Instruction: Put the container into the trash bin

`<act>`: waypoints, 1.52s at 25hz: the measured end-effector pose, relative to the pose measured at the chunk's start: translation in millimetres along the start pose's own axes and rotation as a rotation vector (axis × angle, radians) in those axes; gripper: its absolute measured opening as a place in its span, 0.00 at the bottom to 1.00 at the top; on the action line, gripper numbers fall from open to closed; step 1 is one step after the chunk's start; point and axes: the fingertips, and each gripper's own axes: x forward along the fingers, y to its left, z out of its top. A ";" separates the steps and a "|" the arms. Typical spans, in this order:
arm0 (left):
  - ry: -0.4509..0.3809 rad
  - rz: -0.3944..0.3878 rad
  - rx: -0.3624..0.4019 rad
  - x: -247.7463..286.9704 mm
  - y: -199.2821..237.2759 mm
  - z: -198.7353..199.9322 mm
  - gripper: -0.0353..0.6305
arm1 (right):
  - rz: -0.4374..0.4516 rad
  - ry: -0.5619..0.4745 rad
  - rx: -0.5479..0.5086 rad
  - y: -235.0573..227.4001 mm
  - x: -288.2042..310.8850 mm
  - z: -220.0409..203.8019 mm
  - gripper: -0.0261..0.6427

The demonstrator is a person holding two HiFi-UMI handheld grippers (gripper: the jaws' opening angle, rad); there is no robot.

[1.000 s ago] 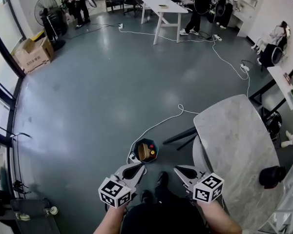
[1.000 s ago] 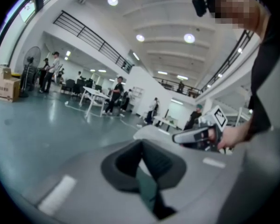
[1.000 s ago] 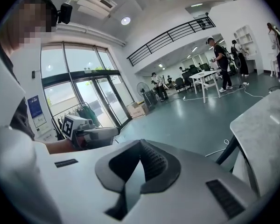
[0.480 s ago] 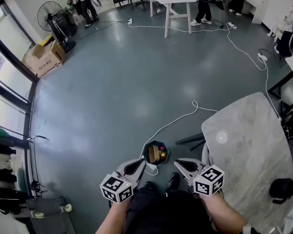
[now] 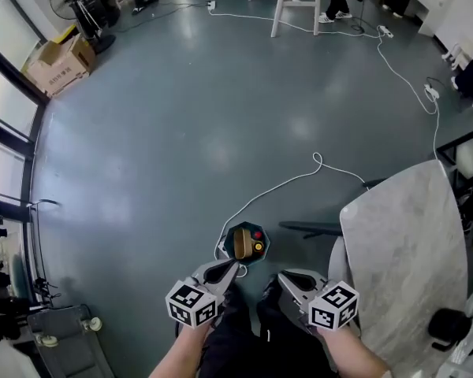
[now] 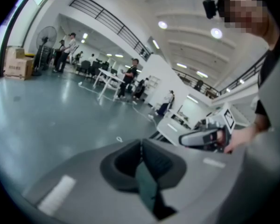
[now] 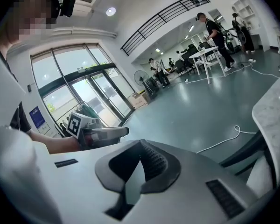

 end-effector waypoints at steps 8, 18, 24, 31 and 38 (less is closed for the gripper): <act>0.000 -0.004 -0.088 57.9 67.5 -65.4 0.22 | -0.042 0.072 0.025 -60.7 67.2 -35.4 0.03; 0.232 0.003 -0.157 140.1 137.6 -240.5 0.30 | -0.043 0.133 0.095 -115.4 136.3 -128.7 0.03; 0.304 0.048 -0.201 175.0 178.3 -303.8 0.31 | -0.086 0.159 0.115 -143.7 146.0 -169.8 0.03; 0.423 0.053 -0.195 214.1 210.2 -356.4 0.32 | -0.127 0.139 0.173 -168.0 156.3 -196.4 0.03; 0.590 0.066 -0.178 239.6 228.5 -402.3 0.32 | -0.121 0.151 0.180 -165.6 149.9 -212.8 0.03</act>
